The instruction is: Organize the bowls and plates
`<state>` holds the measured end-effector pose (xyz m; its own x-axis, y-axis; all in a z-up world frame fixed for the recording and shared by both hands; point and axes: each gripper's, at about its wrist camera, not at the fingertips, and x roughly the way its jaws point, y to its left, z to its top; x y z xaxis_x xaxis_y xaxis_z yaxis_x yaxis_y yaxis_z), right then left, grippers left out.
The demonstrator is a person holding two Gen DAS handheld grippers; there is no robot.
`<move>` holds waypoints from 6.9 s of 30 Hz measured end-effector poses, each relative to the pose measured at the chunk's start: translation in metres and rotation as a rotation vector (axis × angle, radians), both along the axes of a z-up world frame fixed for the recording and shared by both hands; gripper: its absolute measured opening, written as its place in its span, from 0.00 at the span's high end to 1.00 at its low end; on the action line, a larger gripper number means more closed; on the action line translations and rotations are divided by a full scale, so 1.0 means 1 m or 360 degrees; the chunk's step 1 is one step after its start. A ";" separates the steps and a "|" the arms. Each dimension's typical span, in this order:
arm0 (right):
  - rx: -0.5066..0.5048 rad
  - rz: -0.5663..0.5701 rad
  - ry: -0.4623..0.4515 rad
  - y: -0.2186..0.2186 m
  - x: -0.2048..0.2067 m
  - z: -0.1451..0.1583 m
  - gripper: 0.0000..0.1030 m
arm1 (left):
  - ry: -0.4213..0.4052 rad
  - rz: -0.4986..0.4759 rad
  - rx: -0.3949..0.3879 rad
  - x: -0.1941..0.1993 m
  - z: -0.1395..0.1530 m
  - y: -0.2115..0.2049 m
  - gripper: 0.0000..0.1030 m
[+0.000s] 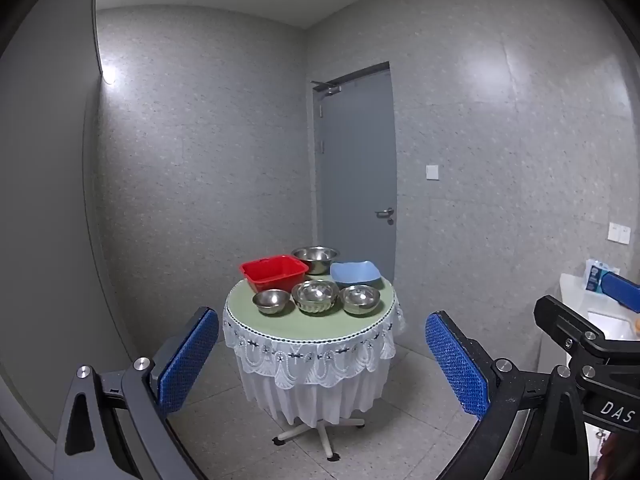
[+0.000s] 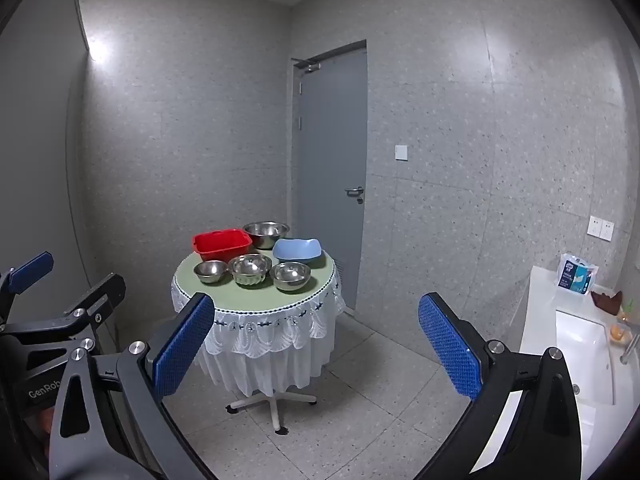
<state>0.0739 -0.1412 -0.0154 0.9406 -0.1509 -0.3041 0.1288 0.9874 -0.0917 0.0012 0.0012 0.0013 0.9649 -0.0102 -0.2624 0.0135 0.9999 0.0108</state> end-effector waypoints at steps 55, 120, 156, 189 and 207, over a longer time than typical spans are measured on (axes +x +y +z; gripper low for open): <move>0.0027 -0.0014 -0.0007 -0.043 0.011 -0.003 0.00 | -0.0011 -0.0021 0.0011 0.026 -0.006 -0.019 0.01; 0.0112 -0.0009 0.0210 -0.029 0.210 -0.024 0.00 | 0.0257 -0.0047 0.0018 0.320 0.006 0.048 0.01; 0.0009 0.0612 0.1027 -0.020 0.655 -0.174 0.00 | 0.0999 0.0503 -0.0269 0.743 -0.107 0.107 0.05; 0.0594 0.0382 0.1284 -0.076 0.957 -0.213 0.26 | 0.1291 0.0042 0.0127 1.131 -0.158 0.124 0.30; 0.0716 0.0398 0.1284 -0.078 0.967 -0.224 0.77 | 0.1235 -0.0091 0.0032 1.153 -0.165 0.160 0.74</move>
<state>1.0409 -0.2194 -0.2394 0.4114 0.3150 -0.8553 -0.0266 0.9421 0.3342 1.1542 0.1616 -0.1635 0.5032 -0.0425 -0.8631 0.0765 0.9971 -0.0045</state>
